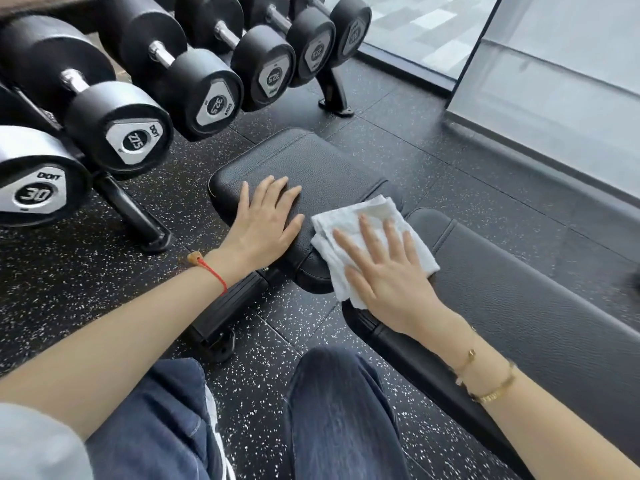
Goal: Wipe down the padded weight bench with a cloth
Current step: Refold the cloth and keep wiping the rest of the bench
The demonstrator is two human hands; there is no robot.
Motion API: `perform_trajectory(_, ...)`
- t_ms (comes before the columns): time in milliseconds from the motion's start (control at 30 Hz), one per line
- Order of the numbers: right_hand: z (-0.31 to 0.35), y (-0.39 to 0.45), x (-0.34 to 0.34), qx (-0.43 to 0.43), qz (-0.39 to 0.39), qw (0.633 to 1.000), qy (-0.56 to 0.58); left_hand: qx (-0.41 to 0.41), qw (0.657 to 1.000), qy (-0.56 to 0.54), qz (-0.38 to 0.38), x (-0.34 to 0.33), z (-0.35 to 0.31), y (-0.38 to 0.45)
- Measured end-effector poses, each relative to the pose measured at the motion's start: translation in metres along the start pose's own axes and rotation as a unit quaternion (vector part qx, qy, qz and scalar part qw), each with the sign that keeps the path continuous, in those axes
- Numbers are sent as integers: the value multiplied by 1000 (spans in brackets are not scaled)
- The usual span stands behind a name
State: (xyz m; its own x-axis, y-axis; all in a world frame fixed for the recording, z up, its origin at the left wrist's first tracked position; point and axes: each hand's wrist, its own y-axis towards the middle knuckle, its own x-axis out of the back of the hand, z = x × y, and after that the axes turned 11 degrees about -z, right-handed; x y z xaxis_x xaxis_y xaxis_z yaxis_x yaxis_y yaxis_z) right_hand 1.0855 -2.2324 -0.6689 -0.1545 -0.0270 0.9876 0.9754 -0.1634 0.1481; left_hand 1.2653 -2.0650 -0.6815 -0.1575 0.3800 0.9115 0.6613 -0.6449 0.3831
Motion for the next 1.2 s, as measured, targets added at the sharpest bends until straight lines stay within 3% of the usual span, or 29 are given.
perform_trajectory(233,-54,58,5,-156,11,987,-25,9,1000,-18,9,-5,-12,-1)
perform_trajectory(533,-6,-17,9,-12,13,1000,23,14,1000,-2,8,-7,-15,0)
perform_trajectory(833,-9,92,-1,-91,11,994,59,13,1000,25,7,-1,-3,1)
perform_trajectory(1067,26,53,-11,82,-8,995,58,85,995,60,13,5,35,-1)
perform_trajectory(1200,-5,87,-9,-9,2,998,62,97,994,52,10,9,42,-1)
